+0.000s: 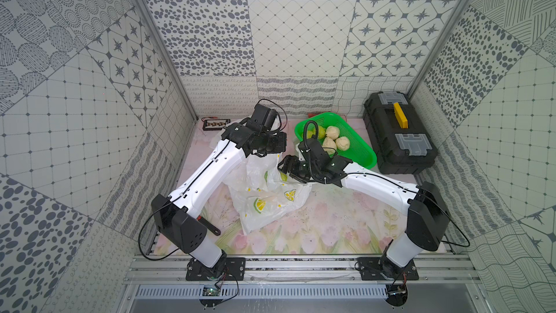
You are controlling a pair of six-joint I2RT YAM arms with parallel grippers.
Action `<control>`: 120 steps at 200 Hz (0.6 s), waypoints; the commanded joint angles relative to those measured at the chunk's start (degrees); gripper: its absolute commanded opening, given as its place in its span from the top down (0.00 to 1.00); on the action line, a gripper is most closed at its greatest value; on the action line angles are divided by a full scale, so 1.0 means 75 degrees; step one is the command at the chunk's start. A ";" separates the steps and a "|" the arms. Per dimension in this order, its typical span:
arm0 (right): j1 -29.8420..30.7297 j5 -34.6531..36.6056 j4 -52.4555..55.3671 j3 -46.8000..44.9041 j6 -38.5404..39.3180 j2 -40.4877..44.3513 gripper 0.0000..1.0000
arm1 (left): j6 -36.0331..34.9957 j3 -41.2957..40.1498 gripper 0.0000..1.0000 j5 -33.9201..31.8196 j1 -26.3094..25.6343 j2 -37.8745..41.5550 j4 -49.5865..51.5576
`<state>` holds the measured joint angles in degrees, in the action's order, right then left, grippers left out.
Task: Place the pears into plastic bags & tie knots
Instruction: Place the pear in the plastic bag, then adjust the plastic bag at the center of the board.
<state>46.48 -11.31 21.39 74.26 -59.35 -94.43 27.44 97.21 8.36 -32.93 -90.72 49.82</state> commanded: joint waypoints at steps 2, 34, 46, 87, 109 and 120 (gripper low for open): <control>-0.0267 0.0165 0.0515 -0.0149 0.0361 0.0663 0.16 | -0.0085 -0.0023 1.00 -0.0179 0.0094 0.0141 -0.0180; -0.0727 0.1702 0.2346 -0.0463 0.1180 0.2204 0.17 | 0.0076 -0.0105 1.00 -0.0439 0.0285 0.0190 -0.0064; -0.0946 0.2112 0.3035 -0.0779 0.1172 0.2786 0.17 | 0.0109 -0.0106 1.00 -0.0455 0.0300 0.0172 -0.0046; -0.1878 0.1591 0.3282 -0.2398 0.0641 0.4082 0.21 | 0.0162 -0.0094 1.00 -0.0300 0.0299 0.0193 -0.0143; -0.1892 0.1364 0.2582 -0.2686 0.0515 0.3886 0.25 | 0.0138 -0.0082 1.00 -0.0291 0.0301 0.0183 -0.0126; -0.1909 0.1276 0.2119 -0.2752 0.0453 0.3661 0.28 | 0.0150 -0.0094 1.00 -0.0272 0.0301 0.0165 -0.0120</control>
<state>32.27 0.36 43.48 55.24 -54.11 -64.34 28.10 96.44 6.70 -31.00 -89.97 49.84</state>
